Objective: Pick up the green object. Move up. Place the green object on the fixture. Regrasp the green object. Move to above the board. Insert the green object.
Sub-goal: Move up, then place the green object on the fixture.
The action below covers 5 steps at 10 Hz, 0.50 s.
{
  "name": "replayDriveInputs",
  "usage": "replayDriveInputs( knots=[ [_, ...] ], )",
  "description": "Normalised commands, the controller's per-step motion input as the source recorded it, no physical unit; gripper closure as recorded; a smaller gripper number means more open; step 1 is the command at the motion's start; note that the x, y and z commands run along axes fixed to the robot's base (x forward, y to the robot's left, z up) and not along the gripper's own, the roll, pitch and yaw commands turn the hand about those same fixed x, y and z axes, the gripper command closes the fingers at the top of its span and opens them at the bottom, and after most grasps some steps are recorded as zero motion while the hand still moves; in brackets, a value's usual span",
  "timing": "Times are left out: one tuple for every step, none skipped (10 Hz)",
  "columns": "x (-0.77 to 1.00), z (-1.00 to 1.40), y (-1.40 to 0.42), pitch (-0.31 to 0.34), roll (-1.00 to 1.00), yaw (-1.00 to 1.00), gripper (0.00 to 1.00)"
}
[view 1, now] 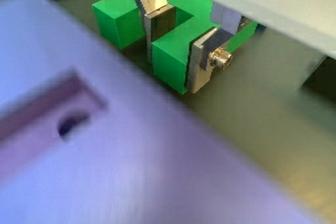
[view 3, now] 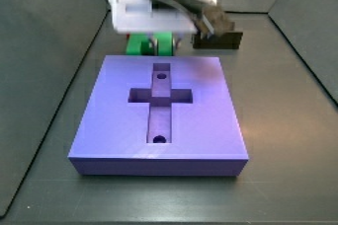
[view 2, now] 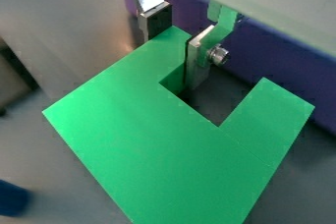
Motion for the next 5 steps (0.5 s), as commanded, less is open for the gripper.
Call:
replayDriveInputs(
  knots=[
    [-0.04,0.60,0.09,0.063,0.00,-0.03,1.00],
    [0.00,0.32,0.04,0.056,-0.04,-0.02,1.00],
    [-0.04,0.00,-0.07,-0.051,0.06,0.00,1.00],
    [0.00,0.00,-0.04,0.000,0.00,0.00,1.00],
    [0.03,0.00,-0.20,0.000,0.08,-0.07,1.00]
  ],
)
